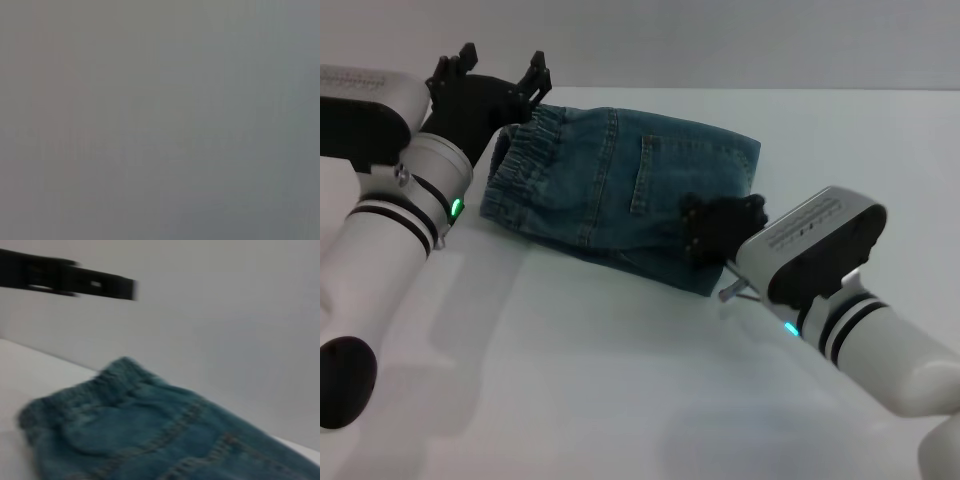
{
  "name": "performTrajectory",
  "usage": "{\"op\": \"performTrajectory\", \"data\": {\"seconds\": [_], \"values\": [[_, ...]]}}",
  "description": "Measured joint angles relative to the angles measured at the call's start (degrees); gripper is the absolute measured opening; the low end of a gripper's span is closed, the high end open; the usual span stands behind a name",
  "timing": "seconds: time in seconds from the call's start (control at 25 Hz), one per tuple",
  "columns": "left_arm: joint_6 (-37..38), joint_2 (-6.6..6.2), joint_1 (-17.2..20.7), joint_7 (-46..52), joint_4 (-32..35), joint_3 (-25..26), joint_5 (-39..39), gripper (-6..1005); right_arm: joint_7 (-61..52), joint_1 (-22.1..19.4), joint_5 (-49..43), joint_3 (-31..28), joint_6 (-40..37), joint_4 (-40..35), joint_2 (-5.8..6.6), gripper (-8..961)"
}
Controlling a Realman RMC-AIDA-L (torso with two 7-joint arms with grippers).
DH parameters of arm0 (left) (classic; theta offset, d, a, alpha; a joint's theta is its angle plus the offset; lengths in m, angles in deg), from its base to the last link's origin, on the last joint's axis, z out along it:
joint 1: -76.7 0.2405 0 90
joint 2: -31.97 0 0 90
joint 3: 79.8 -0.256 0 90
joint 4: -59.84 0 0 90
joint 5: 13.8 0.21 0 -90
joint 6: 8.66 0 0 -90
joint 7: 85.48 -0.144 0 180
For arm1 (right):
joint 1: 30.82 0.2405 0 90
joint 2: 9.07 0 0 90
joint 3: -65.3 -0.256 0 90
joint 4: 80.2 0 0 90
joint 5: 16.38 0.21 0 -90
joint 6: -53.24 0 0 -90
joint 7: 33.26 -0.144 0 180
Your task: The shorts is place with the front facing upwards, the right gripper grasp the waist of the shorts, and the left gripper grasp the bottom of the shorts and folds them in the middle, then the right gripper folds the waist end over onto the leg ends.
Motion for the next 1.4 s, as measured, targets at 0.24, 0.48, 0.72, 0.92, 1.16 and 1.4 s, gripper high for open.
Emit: {"op": "performTrajectory", "data": {"seconds": [0.24,0.48,0.72,0.92,1.16,1.4], "values": [[-0.56,0.03,0.16,0.02,0.10,-0.84,-0.13,846,-0.26,0.01,0.04,1.78,-1.16,-0.28,-0.05,0],[-0.62,0.00,0.60,0.03,0.45,-0.87,-0.14,845,-0.42,0.92,3.16,1.31,-3.25,1.06,0.15,0],[-0.74,0.00,0.68,0.06,0.90,-0.87,-0.14,845,-0.52,1.83,4.38,0.15,-3.72,2.74,0.45,0],[-0.82,-0.01,0.61,0.11,1.03,-0.69,-0.14,846,-0.70,2.90,4.75,-1.45,-4.24,5.17,0.52,-1],[-1.12,-0.08,0.07,0.12,1.96,-0.36,-0.14,845,0.34,3.01,4.11,-1.99,-2.71,5.25,0.61,-1],[1.45,0.12,-1.10,1.42,4.76,-0.35,-0.12,845,3.53,-3.23,2.34,-2.46,13.91,2.34,0.24,-1]]}}
